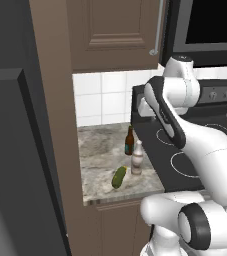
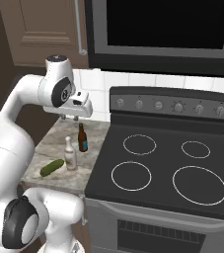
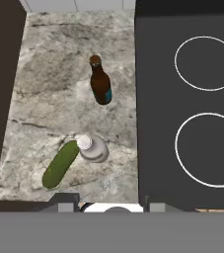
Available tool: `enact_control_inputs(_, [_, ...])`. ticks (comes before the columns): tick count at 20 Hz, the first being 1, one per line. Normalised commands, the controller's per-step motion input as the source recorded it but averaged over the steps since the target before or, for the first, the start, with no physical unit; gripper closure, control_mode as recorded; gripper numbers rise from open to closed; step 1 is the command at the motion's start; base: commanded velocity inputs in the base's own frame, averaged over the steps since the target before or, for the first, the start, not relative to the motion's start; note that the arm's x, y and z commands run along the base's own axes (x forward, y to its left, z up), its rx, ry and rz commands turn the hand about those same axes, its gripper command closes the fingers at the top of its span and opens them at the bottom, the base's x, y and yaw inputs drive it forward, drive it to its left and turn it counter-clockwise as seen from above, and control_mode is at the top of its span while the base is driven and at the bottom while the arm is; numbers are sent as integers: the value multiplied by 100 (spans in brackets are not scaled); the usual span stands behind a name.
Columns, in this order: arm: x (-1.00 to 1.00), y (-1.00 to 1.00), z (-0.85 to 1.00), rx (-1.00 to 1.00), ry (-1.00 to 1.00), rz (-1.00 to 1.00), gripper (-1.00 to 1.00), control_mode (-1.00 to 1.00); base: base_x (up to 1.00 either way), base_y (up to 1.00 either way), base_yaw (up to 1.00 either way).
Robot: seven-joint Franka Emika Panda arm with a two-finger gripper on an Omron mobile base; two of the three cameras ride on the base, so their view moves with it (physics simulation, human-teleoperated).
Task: Place the liquor and beer on the top shelf of the fridge to keep them out of children's reach, and place the cucumber on lower shelves for easy access.
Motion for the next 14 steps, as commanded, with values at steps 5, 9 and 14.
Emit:
enact_control_inputs(5, [-15, 0, -12, 0, -10, 2, -100, -100, 0, 0, 0])
enact_control_inputs(9, [-28, 0, -28, 0, -28, 15, -100, -100, 0, 0, 0])
enact_control_inputs(14, [-27, -3, -31, 1, -24, 24, -100, -100, 0, 0, 0])
